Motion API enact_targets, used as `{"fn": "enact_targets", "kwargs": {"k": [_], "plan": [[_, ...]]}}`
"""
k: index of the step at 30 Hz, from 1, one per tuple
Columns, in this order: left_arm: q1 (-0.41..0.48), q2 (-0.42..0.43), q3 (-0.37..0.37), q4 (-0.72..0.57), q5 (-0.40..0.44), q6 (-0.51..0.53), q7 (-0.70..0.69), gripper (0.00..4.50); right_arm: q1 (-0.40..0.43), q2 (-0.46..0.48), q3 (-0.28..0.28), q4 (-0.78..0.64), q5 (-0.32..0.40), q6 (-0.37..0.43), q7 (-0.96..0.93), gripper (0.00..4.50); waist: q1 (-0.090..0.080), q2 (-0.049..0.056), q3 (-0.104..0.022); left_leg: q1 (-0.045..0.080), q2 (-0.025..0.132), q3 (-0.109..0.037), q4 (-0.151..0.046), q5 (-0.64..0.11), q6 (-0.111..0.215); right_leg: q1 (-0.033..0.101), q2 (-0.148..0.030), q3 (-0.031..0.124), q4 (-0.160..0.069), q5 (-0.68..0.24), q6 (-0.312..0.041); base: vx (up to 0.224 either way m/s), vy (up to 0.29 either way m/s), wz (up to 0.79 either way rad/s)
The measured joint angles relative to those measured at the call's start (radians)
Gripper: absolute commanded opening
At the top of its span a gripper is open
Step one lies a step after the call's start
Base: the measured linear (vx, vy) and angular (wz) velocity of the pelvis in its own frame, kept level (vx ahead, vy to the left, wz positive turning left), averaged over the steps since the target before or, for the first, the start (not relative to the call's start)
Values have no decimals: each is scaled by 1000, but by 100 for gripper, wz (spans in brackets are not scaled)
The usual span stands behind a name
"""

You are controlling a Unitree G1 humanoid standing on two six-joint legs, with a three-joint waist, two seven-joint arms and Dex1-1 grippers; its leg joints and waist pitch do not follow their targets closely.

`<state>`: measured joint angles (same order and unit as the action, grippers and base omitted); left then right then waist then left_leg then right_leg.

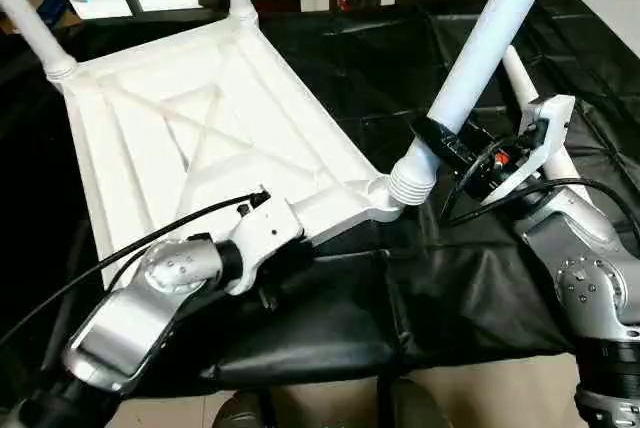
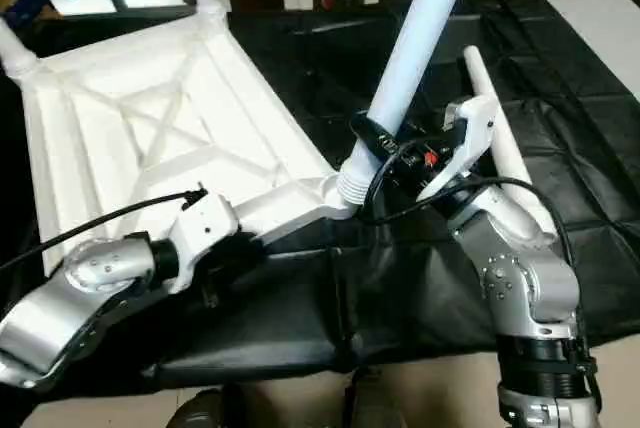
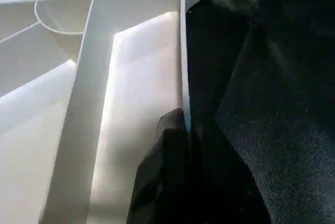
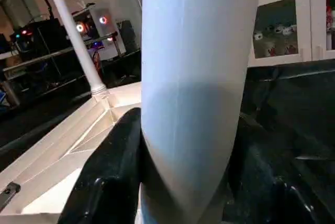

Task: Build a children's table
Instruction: Insert table leg to table base

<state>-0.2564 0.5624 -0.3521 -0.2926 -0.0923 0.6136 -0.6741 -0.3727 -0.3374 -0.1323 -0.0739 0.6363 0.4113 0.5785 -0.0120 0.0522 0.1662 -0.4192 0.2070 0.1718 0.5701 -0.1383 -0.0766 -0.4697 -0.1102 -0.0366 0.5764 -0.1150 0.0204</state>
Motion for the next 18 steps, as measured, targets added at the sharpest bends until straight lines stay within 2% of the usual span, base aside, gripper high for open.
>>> {"fn": "enact_targets", "kwargs": {"k": [1, 2, 3, 4, 6, 9, 14, 18], "plan": [[3, 2, 0, -5, 0, 0, 0, 0, 0, 0, 0, 0, 0, 0, 1, 180, 0, 0, 0, 0, 0, 0, -1, 0, 0, 0, 0, 0, 0, 0, 0, 0, 0, 0], [3, -2, 6, -10, -2, -7, 0, 28, 0, 0, 0, 0, 0, 0, 1, 180, 1, 0, 0, 0, 0, 0, -2, 0, 0, 0, 0, 0, 0, 0, 0, 0, 0, 0], [9, -15, 17, -6, -6, -19, -2, 28, 0, 0, -3, 0, 0, 0, 3, 180, 3, 0, 0, 1, 0, 0, -2, 0, 0, 0, 0, 0, 0, 0, 1, 0, 0, 0], [11, -27, 20, -3, -9, -32, 0, 57, 0, 0, -6, 0, 0, 0, 4, 180, 5, 0, 0, 0, 0, 0, -3, 0, 0, 0, 0, -1, 0, -1, 1, 0, 0, 0], [11, -53, 21, 7, -23, -41, 0, 63, -5, -1, -8, 0, 0, 0, 9, 180, 13, 1, 0, 0, 0, 1, -3, 0, 0, 0, 0, 0, 0, -1, 1, 0, 0, 0], [6, -78, 20, 10, -34, -37, -1, 97, -13, -1, -8, 0, 0, 0, 19, 180, 21, 0, 1, -2, 0, 4, -3, 0, 0, 0, 0, 0, 0, -1, 2, 0, 0, 0], [-6, -82, 5, 15, -31, -43, -6, 123, -16, -2, -8, 0, 0, 0, 19, 180, 22, -1, 2, -2, 0, 7, -2, 0, 0, 0, -1, 1, -1, -2, 2, 0, 0, 0], [-20, -110, 1, 46, -20, -76, 1, 123, -16, -3, -10, 0, -1, 0, 19, 180, 22, -1, 2, -2, 0, 7, -3, 0, 0, 0, -1, 1, -1, -2, 3, 0, 0, 0]]}}
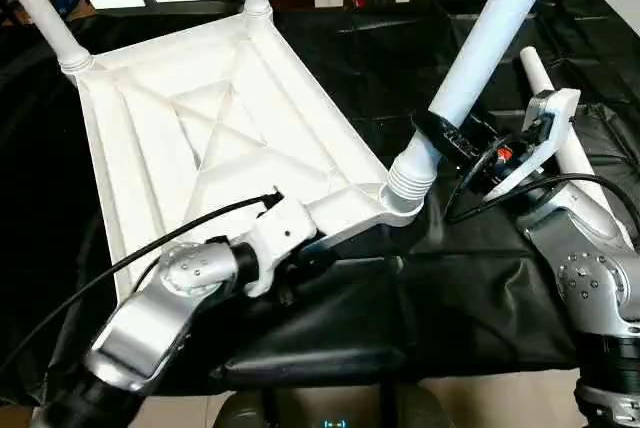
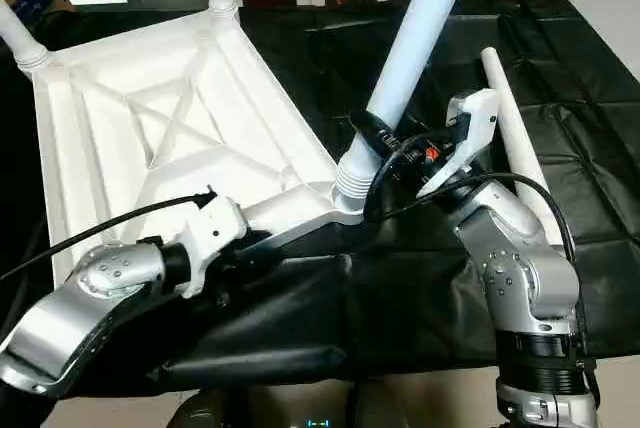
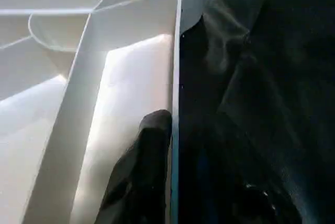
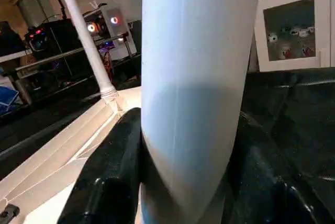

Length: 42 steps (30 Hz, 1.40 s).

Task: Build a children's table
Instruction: Insert table leg to table base

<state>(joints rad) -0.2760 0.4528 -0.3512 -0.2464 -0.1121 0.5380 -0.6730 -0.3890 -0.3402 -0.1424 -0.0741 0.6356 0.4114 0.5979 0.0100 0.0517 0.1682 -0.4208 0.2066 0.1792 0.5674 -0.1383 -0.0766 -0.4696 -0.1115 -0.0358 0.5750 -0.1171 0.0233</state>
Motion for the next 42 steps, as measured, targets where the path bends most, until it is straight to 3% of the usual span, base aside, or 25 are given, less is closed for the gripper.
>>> {"fn": "enact_targets", "kwargs": {"k": [10, 21, 33, 37, 42], "plan": [[-45, -63, -1, 82, 29, -42, 36, 123, 0, -2, 0, -3, 0, 0, 3, 180, 3, 0, 1, 0, 0, 0, 0, 0, 0, 0, 0, 1, 0, -1, 1, 0, 0, 0], [-73, -28, -40, 100, 77, -52, 4, 123, 0, -16, 0, -6, -5, 0, 13, 180, -3, 1, 1, 0, 0, -1, -3, 0, 0, 0, 0, 0, 0, -1, 2, 0, 0, 0], [-121, -74, -37, 171, 77, -24, 19, 7, 0, -16, -1, -6, -10, 0, 18, 180, 15, 2, 0, 0, -1, -3, -6, 0, 0, 1, 0, -1, -8, -2, 2, 0, 0, 0], [-117, -70, -38, 174, 78, -24, 17, 0, 1, -13, -18, -7, 6, 18, 6, 180, 14, 3, 0, 0, -1, -5, -11, 0, 0, 1, 0, -2, -19, -1, 2, 0, 0, 0], [-102, -54, -41, 160, 91, -24, 10, 0, 2, -10, -53, -24, 83, 92, -15, 180, 6, 3, -1, 1, -1, -5, -11, 0, 0, 2, 1, -2, -19, -1, 2, 0, 0, 0]]}}
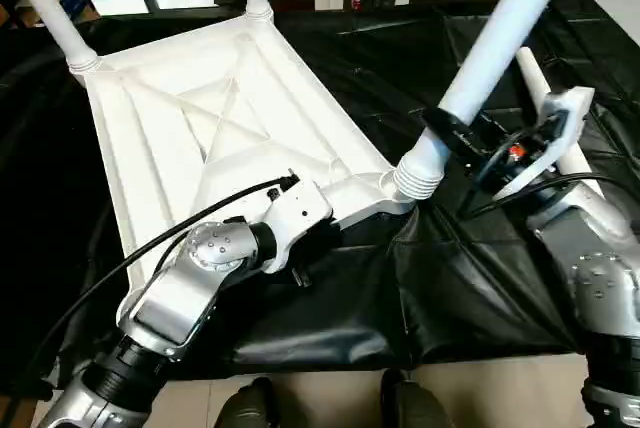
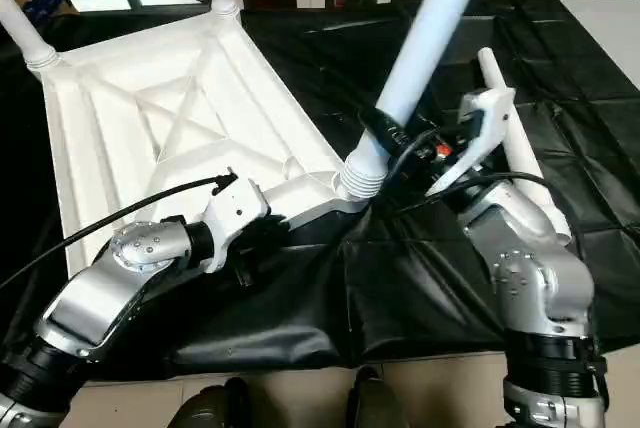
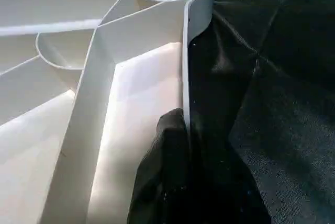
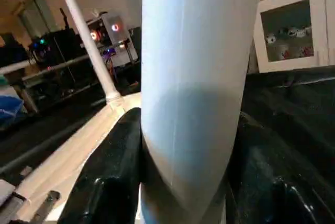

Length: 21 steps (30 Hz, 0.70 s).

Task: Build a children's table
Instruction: Insert table leg to table base

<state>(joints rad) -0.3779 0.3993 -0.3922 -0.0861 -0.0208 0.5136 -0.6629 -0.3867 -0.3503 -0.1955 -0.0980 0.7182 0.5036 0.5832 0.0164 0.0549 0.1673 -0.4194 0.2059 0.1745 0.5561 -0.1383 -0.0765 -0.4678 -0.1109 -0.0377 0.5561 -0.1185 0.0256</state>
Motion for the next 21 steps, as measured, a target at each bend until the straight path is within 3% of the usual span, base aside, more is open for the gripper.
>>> {"fn": "enact_targets", "kwargs": {"k": [6, 11, 17, 21], "plan": [[30, 45, 0, -63, 3, 22, -9, 0, -8, 4, -56, 2, 108, 100, -30, 180, -16, 2, -1, 1, 0, 0, 0, 0, 0, 0, 0, 0, 2, 1, -1, 0, 0, 0], [77, 84, 14, -173, -2, 112, -11, 0, -52, -8, -124, 46, 235, 239, -89, 180, -24, 2, -1, 6, 1, -1, -1, 0, 0, 0, 1, -1, 5, 2, -3, 0, 0, 0], [108, 98, 22, -263, -12, 201, -9, 0, -78, -7, -182, 107, 352, 337, -141, 180, -24, 3, -1, 12, 1, -1, -4, -2, -3, 0, 2, -1, 6, 4, -6, 26, -2, -2], [111, 91, 23, -280, -23, 222, -6, 0, -91, -16, -193, 115, 380, 371, -149, 180, -16, 3, -1, 11, 1, -1, -5, -4, -6, 0, 2, -1, 5, 5, -8, 0, 0, 0]]}}
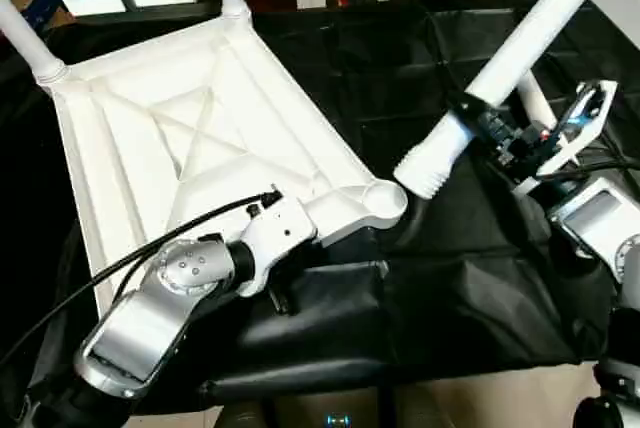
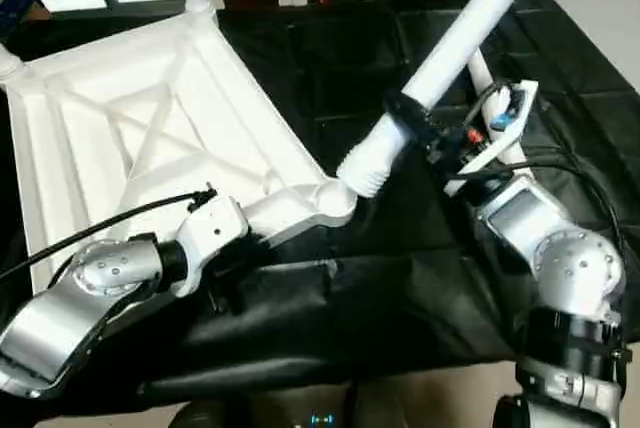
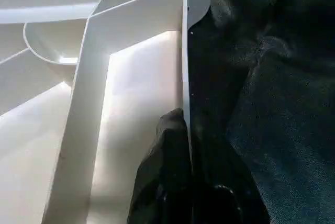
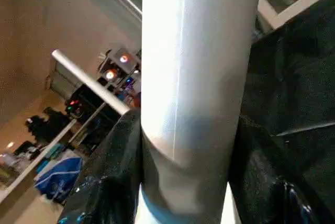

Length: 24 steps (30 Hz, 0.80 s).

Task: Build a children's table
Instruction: Insert table leg to table base

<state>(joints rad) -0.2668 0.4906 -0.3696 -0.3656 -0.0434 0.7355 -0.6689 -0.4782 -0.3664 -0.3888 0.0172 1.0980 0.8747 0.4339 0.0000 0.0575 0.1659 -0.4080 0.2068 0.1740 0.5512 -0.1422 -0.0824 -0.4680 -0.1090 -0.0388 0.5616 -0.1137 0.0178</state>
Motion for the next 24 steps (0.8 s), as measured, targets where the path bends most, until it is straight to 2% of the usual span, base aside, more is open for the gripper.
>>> {"fn": "enact_targets", "kwargs": {"k": [3, 10, 12, 14, 16, 19, 24], "plan": [[4, -17, 5, 13, -3, -19, 1, 0, -7, -1, -6, 8, 8, 16, -14, 180, 6, 0, 0, 0, 0, 1, 0, 0, 0, 0, 0, 0, -1, 0, 0, 0, 0, 0], [20, -40, 19, 35, -11, -88, 6, 0, -8, -3, -5, 7, 27, 34, -31, 180, 6, -3, 2, -1, -1, 4, 0, 0, 0, 0, -1, 2, -1, -4, 6, 0, 0, 0], [24, -40, 19, 38, -12, -105, 5, 0, -7, -25, 25, 3, -24, 15, -11, 180, 7, -3, 2, -1, -1, 4, 0, 0, -1, 0, -1, 2, -1, -4, 6, 0, 0, 0], [36, -37, 21, 48, -11, -149, -3, 0, -6, -52, 101, -16, -142, -62, 28, 180, 7, -4, 3, -1, -1, 4, 0, 0, -1, -1, -1, 1, -2, -4, 6, 0, 0, 0], [37, -36, 19, 58, -10, -175, -9, 0, -7, -44, 141, -25, -188, -106, 55, 180, 7, -5, 3, -1, -1, 4, 0, 0, -1, -1, -1, 1, -2, -4, 7, 0, 0, 0], [35, -33, 12, 61, -9, -185, -19, 0, -8, -34, 163, -25, -197, -118, 74, 180, 11, -5, 3, -2, -1, 4, -1, 0, 0, -1, -1, 1, -2, -4, 7, 0, 0, 0], [30, -30, 7, 66, -8, -198, -27, 0, -30, -37, 166, -2, -207, -127, 116, 180, 14, -6, 4, -1, -1, 5, -2, 0, 0, -1, -1, 1, -2, -3, 5, 0, 0, 0]]}}
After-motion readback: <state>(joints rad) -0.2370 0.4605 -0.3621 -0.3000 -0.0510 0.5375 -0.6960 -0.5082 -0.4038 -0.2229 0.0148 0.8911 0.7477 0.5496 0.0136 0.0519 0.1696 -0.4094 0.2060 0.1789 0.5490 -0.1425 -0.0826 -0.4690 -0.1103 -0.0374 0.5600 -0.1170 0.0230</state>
